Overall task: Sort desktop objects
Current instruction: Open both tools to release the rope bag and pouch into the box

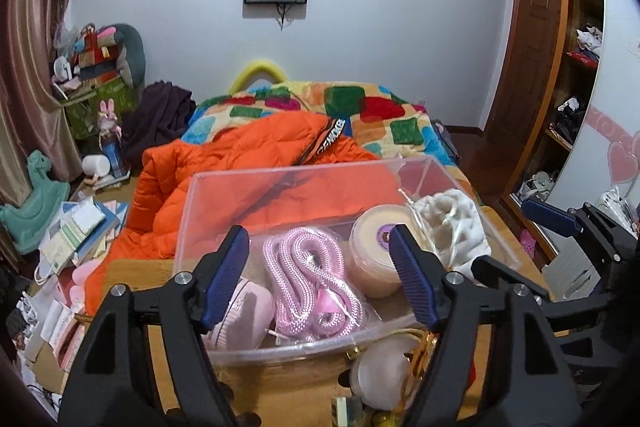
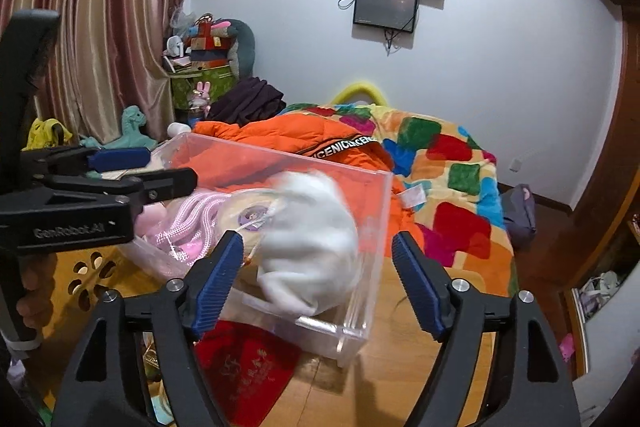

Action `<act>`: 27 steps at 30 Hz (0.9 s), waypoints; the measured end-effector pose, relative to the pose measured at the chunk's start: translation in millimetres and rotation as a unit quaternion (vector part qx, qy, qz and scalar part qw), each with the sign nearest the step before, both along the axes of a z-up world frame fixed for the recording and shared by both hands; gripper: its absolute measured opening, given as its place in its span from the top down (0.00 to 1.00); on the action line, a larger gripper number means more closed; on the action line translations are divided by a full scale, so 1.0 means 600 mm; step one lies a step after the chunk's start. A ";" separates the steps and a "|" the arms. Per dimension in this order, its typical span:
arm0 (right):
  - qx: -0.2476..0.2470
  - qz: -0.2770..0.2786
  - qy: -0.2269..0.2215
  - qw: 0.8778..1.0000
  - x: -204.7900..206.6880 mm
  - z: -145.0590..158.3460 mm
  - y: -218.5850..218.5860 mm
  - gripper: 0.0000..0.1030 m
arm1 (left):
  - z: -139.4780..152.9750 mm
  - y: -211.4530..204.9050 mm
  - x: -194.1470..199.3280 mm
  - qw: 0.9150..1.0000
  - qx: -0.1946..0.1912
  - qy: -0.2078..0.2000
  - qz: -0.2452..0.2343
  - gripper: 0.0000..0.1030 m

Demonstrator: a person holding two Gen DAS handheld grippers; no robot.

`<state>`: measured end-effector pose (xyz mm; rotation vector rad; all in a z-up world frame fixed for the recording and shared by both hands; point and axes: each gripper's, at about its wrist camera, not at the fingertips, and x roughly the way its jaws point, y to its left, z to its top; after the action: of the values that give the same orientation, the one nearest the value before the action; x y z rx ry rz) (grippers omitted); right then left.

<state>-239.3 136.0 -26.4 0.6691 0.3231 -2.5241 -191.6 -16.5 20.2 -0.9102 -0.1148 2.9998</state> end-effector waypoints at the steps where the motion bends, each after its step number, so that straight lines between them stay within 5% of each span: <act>1: 0.000 -0.003 0.002 1.000 0.004 0.001 0.002 0.23 | 0.006 0.001 0.007 1.000 -0.002 0.005 -0.001 0.27; 11: -0.026 -0.014 -0.017 0.999 0.039 -0.002 0.024 0.20 | 0.012 -0.017 0.062 1.000 0.004 0.014 0.013 0.09; 27: -0.050 -0.024 -0.086 0.995 0.079 -0.071 0.048 0.20 | -0.101 -0.039 0.128 0.997 -0.005 -0.065 0.028 0.09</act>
<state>-192.0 164.9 -68.9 0.8573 0.1195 -2.4881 -115.0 -39.7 -40.6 -1.1225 -0.1270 2.9929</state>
